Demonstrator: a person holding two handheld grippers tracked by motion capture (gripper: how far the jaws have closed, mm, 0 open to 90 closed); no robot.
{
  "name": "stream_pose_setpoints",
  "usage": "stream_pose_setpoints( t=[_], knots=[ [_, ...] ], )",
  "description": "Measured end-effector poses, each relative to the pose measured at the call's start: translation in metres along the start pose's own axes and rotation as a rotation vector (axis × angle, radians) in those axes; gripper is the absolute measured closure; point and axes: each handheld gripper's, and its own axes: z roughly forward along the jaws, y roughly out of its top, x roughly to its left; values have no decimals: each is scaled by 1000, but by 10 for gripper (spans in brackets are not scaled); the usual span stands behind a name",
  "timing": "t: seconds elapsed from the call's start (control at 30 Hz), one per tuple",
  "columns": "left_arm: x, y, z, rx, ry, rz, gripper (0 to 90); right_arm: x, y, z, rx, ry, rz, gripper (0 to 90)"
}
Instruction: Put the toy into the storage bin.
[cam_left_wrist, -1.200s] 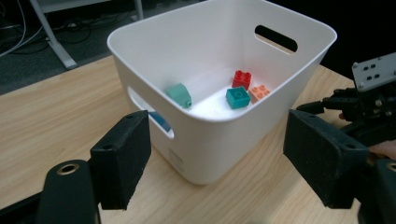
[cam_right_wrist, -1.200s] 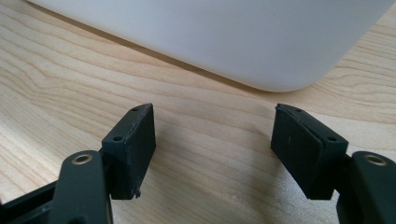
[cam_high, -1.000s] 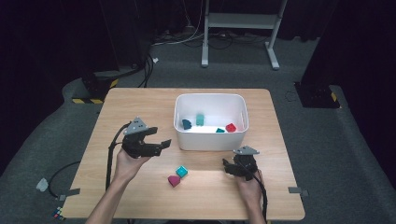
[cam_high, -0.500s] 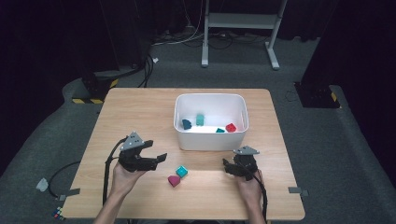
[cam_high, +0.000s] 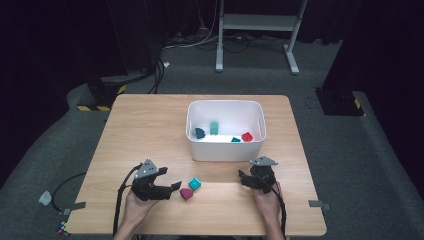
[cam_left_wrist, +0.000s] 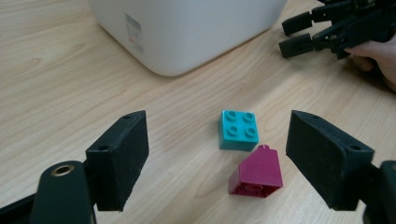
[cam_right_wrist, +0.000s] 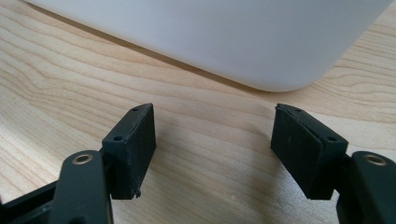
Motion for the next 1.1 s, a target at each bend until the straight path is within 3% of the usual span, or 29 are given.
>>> stream_pose_setpoints(
  t=[0.2, 0.63, 0.77, 1.1],
  knots=[
    [-9, -11, 9, 44, 15, 43, 214, 0, 0, 0, 0, 0, 0, 308],
    [-26, -27, 34, 94, 7, 90, 270, 0, 0, 0, 0, -2, 2, 307],
    [-30, -28, 39, 103, 24, 127, 349, 0, 0, 0, 0, -2, 2, 307],
    [-36, -29, 45, 109, 7, 168, 575, 0, 0, 0, 0, -1, 2, 307]
  ],
)
